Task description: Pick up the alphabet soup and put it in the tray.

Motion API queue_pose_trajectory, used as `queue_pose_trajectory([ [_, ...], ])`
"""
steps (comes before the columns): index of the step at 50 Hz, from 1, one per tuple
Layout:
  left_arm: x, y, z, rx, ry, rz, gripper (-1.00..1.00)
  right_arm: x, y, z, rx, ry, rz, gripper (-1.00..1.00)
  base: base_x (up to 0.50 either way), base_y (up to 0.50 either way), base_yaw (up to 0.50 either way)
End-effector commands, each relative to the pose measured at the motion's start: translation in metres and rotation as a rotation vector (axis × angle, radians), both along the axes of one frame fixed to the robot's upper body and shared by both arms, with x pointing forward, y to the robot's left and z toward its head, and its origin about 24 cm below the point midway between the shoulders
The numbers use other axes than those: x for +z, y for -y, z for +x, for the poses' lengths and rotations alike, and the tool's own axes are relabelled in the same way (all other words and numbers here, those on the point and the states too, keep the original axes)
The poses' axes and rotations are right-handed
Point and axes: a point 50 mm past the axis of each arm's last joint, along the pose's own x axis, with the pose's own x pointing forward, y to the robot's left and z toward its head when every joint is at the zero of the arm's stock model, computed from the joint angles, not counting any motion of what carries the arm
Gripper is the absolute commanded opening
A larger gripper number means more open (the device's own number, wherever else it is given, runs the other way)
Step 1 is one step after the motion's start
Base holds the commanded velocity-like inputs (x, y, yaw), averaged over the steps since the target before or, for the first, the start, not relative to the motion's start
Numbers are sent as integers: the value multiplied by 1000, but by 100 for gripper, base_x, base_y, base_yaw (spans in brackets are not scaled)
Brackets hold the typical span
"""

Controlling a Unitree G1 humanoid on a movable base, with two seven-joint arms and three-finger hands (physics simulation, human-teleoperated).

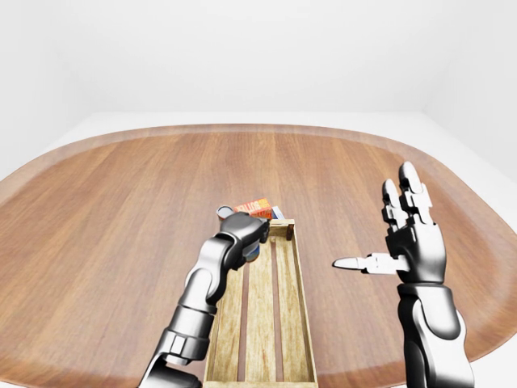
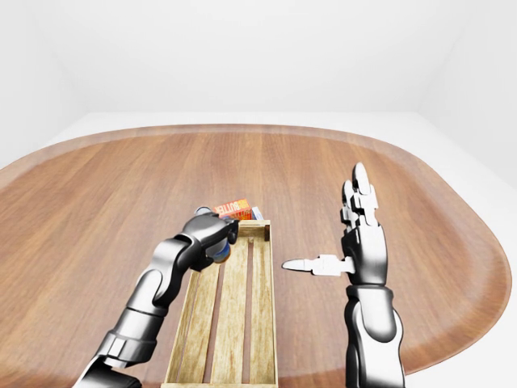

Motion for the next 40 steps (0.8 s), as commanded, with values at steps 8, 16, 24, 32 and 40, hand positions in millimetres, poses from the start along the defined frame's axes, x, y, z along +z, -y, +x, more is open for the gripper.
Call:
queue_pose_trajectory([
  [8,-37,19,-4,-31,-12,68,-93,-4,1,-1,-4,-17,0,100,0,0,0],
  [16,-57,20,-7,-40,-28,120,-92,-3,1,-2,-3,-14,0,100,0,0,0],
  [24,-72,22,-8,-55,-25,165,-92,-5,2,-2,-8,-22,5,100,0,0,0],
  [32,-73,26,-8,-60,-31,157,-92,-3,2,-3,-5,-15,4,100,0,0,0],
  [40,-70,29,-5,-60,-28,136,-91,-2,1,-3,-3,-11,3,100,0,0,0],
])
